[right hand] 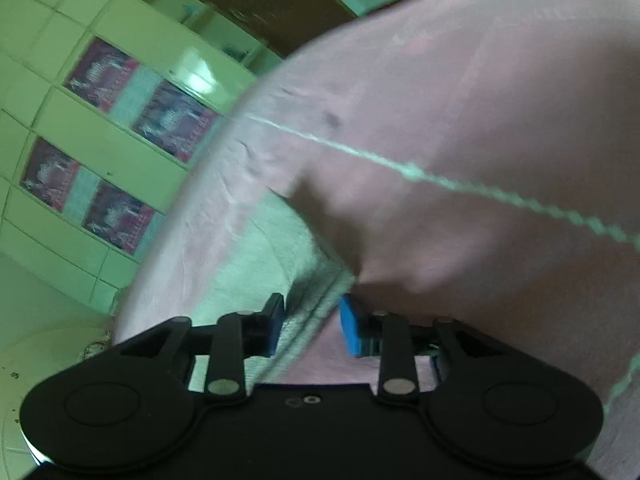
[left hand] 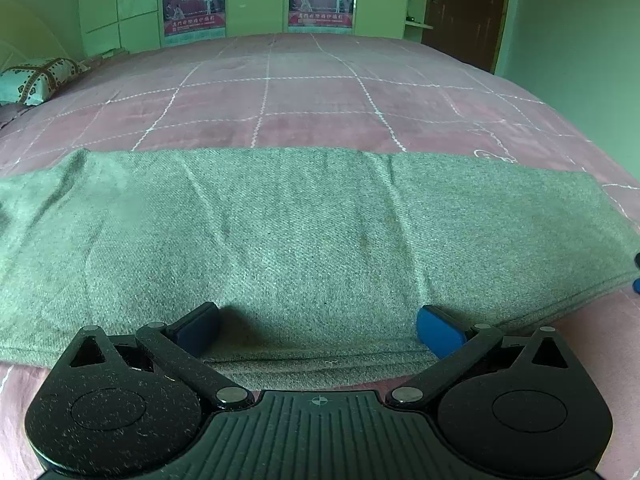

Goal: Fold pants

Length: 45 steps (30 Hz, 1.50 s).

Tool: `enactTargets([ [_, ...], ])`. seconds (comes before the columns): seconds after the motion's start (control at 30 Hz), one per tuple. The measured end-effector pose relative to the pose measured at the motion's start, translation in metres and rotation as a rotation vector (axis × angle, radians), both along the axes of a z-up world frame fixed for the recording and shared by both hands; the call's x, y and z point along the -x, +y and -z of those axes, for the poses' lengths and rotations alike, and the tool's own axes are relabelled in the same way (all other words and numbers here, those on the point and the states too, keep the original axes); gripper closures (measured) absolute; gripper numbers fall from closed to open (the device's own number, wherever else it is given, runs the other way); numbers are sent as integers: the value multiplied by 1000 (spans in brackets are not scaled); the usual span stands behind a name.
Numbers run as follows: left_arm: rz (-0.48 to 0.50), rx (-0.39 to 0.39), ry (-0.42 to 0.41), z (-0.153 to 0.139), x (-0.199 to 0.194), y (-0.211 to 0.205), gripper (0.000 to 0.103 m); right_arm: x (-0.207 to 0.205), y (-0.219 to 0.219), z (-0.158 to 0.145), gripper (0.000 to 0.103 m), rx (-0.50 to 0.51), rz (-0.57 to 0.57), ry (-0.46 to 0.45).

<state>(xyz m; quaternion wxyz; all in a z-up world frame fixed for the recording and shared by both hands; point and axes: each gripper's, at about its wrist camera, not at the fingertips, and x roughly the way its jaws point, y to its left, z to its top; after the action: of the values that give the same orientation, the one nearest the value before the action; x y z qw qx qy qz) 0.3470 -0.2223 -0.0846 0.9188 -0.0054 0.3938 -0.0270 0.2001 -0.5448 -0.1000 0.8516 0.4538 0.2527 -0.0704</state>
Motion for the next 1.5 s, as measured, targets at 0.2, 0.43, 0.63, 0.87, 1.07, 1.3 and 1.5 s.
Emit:
enactTargets([
  [0.2, -13, 22, -7, -3, 1, 3, 0, 13, -4, -9, 69, -36, -11, -53],
  [0.43, 3, 13, -45, 2, 6, 2, 0, -1, 6, -6, 68, -48, -30, -17],
  [0.63, 23, -20, -25, 5, -9, -1, 0, -9, 10, -22, 97, 77, -46, -44],
  [0.87, 23, -19, -34, 6, -8, 0, 0, -3, 1, 0, 84, -7, -23, -31],
  [1.07, 18, -18, -42, 7, -5, -1, 0, -16, -1, 2, 93, 8, -13, 22],
  [1.3, 42, -18, -22, 4, -10, 2, 0, -20, 23, -28, 97, 163, -18, 30],
  [1.5, 81, -39, -30, 5, -8, 5, 0, -27, 28, -44, 97, 178, -6, 37],
])
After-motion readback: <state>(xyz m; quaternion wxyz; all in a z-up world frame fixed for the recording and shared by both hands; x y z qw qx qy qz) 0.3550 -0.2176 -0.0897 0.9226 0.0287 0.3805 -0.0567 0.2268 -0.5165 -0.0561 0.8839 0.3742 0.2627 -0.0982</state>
